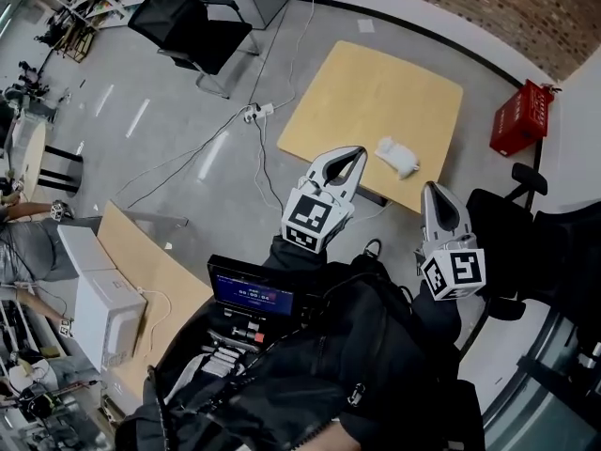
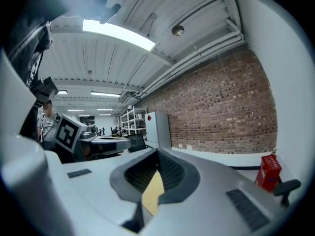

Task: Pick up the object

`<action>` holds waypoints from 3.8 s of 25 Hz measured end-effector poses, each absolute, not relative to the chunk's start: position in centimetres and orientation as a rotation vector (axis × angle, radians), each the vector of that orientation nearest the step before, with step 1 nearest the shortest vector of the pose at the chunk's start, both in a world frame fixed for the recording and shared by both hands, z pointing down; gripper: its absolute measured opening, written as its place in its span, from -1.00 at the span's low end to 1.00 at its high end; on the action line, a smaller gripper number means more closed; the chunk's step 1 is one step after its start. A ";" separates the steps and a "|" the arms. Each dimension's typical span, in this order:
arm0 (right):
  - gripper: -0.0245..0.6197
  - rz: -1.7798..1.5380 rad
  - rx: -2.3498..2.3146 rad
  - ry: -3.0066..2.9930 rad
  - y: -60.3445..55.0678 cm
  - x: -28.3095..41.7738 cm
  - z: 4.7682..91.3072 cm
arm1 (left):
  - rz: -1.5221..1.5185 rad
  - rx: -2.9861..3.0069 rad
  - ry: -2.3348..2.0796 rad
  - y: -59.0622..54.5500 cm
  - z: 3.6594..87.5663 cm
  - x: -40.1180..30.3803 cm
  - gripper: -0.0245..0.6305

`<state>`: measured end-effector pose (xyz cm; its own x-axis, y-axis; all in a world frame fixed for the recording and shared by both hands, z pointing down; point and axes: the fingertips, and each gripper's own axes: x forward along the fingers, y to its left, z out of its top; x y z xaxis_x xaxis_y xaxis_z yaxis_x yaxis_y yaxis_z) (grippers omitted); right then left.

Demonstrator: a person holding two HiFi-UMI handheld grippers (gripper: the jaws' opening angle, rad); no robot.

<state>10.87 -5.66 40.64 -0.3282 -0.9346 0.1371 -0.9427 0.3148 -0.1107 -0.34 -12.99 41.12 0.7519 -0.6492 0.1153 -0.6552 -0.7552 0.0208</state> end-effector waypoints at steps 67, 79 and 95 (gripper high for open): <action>0.27 0.686 0.855 -2.025 -22.6 15.8 77.5 | 0.636 2.361 -1.021 -26.5 64.5 0.8 -0.93; 0.55 0.685 0.764 -1.896 -22.3 15.6 81.6 | 0.653 2.341 -1.039 -26.6 65.1 -1.0 -0.93; 0.61 0.612 0.731 -1.810 -22.0 15.5 84.2 | 0.663 2.317 -1.064 -26.2 65.9 -3.2 -0.93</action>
